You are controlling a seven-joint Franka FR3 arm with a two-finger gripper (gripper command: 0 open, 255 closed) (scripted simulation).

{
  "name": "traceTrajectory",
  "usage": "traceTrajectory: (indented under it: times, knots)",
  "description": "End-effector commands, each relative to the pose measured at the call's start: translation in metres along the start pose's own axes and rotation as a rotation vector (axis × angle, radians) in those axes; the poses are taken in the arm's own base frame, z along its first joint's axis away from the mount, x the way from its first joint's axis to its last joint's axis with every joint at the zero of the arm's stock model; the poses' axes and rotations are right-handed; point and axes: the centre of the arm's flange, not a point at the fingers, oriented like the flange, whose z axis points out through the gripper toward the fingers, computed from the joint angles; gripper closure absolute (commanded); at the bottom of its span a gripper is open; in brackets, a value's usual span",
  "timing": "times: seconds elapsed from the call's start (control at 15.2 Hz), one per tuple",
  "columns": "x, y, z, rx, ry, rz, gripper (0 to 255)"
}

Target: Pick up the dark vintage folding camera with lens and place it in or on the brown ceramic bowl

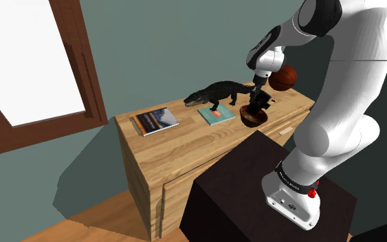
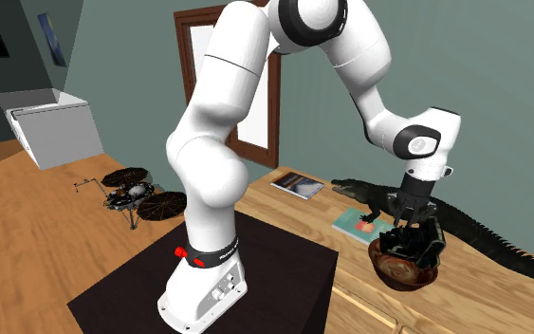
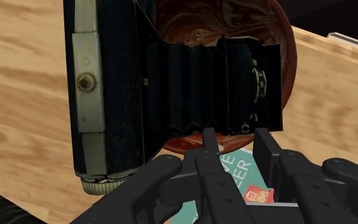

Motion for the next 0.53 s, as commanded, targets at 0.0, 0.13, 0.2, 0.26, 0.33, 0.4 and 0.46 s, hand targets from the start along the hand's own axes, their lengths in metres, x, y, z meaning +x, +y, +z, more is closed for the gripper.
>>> traceTrajectory:
  times: [0.0,0.13,0.2,0.26,0.33,0.4,0.46]
  knots:
    - [0.000,0.000,0.000,-0.001,0.001,0.000,255]
    - [0.000,0.000,0.000,-0.001,0.001,0.000,0]
    - [0.000,0.000,0.000,-0.001,0.001,0.000,0]
    - [0.000,0.000,0.000,-0.001,0.001,0.000,0]
    - [0.000,0.000,0.000,-0.001,0.001,0.000,0]
    - [0.000,0.000,0.000,-0.001,0.001,0.000,0]
    - [0.000,0.000,-0.014,-0.001,0.001,0.000,0]
